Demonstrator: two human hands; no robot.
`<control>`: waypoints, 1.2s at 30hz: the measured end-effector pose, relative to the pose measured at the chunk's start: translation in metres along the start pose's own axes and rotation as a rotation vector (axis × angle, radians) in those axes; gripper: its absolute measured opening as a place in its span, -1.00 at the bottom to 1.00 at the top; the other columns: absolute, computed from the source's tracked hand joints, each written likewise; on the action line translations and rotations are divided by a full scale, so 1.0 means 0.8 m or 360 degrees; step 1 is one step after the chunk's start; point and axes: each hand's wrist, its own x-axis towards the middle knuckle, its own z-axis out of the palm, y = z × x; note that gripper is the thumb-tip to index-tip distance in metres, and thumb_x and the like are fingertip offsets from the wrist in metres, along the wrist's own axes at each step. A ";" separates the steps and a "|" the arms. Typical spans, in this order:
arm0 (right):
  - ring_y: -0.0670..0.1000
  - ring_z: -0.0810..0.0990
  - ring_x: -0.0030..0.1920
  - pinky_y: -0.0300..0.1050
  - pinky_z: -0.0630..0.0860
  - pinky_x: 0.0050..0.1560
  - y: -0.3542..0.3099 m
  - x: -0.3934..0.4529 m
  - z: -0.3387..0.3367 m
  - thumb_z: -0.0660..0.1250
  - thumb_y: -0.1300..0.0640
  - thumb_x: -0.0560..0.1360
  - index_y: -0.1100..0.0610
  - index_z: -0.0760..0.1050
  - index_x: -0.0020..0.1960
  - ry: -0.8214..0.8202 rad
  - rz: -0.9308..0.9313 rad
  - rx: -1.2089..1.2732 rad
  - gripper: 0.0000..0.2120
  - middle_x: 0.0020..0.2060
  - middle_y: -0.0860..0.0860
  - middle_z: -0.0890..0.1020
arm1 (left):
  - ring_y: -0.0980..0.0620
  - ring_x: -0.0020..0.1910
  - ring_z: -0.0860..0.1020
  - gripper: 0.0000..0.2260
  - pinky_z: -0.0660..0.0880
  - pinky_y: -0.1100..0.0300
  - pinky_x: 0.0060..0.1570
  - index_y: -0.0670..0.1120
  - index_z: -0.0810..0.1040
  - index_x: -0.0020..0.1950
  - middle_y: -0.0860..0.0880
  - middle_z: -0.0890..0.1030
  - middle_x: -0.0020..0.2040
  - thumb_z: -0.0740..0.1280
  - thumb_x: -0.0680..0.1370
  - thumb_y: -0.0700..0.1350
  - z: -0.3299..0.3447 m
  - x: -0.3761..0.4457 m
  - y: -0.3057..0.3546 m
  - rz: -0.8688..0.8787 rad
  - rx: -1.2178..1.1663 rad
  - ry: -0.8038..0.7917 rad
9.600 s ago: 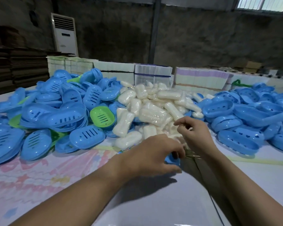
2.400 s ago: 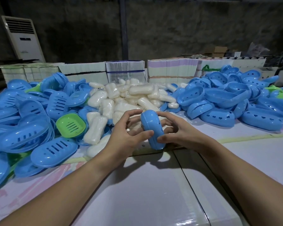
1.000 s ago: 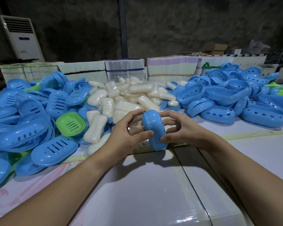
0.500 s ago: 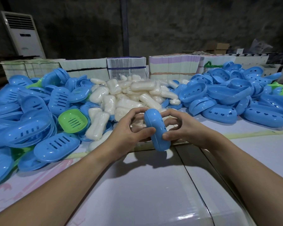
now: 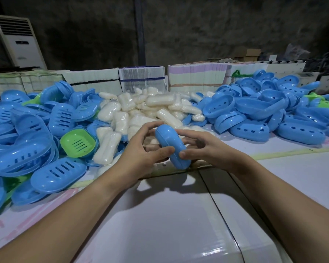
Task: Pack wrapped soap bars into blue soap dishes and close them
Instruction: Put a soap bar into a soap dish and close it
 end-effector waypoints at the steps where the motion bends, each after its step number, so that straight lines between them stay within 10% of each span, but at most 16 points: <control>1: 0.03 0.62 0.20 0.00 0.55 0.24 -0.001 0.001 0.002 0.47 0.10 0.40 -0.15 0.39 0.39 0.0034 -0.0027 -0.0021 -0.39 0.18 0.02 0.65 | -0.15 0.00 0.71 -0.44 0.66 -0.03 -0.01 0.13 0.52 0.26 -0.05 0.55 0.22 0.58 0.31 -0.10 0.000 0.001 0.000 0.0033 -0.0004 0.0032; 9: 0.07 0.60 0.17 0.00 0.54 0.23 -0.007 -0.004 0.006 0.52 0.09 0.31 -0.25 0.41 0.34 0.0135 -0.0150 -0.0099 -0.34 0.16 0.10 0.60 | -0.03 -0.10 0.73 -0.47 0.63 0.20 -0.17 0.11 0.49 0.21 -0.02 0.60 0.13 0.57 0.30 -0.14 0.012 -0.002 -0.004 0.0043 0.0077 0.0097; 14: -0.15 0.56 -0.01 -0.33 0.50 -0.12 -0.009 -0.006 -0.001 0.50 -0.01 0.22 -0.35 0.46 0.20 0.0299 -0.0045 -0.0562 -0.40 0.08 -0.12 0.56 | 0.07 0.00 0.69 -0.39 0.59 0.24 -0.14 0.22 0.48 0.22 -0.02 0.58 0.20 0.61 0.22 0.01 0.004 -0.002 0.000 0.0060 0.0018 0.0102; 19: -0.14 0.50 0.03 -0.10 0.50 0.01 -0.018 -0.021 -0.027 0.37 -0.20 0.13 -0.30 0.41 0.28 0.0793 0.0137 -0.1011 -0.30 0.03 -0.23 0.48 | 0.11 0.09 0.65 -0.50 0.60 0.25 -0.09 0.25 0.52 0.14 0.06 0.60 0.13 0.63 0.33 -0.07 -0.001 -0.004 -0.009 0.0128 0.0250 0.0147; 30: 0.11 0.52 0.10 0.02 0.48 0.05 0.031 -0.163 -0.183 0.40 -0.31 0.25 -0.07 0.41 0.28 0.1458 0.1366 -0.1508 -0.33 0.18 0.04 0.56 | 0.19 0.00 0.62 -0.66 0.58 0.33 -0.10 0.16 0.58 0.03 0.26 0.62 -0.02 0.52 0.44 -0.25 0.009 -0.014 -0.018 0.0541 0.0962 -0.0079; 36: 0.14 0.41 0.13 0.08 0.29 0.03 0.058 -0.215 -0.245 0.35 -0.19 0.32 -0.06 0.43 0.10 0.1660 0.1690 -0.1593 -0.59 -0.07 0.01 0.46 | 0.17 -0.08 0.62 -0.69 0.56 0.34 -0.13 0.14 0.64 -0.03 0.14 0.64 -0.02 0.50 0.43 -0.27 0.006 -0.011 -0.030 0.0596 0.0975 -0.0088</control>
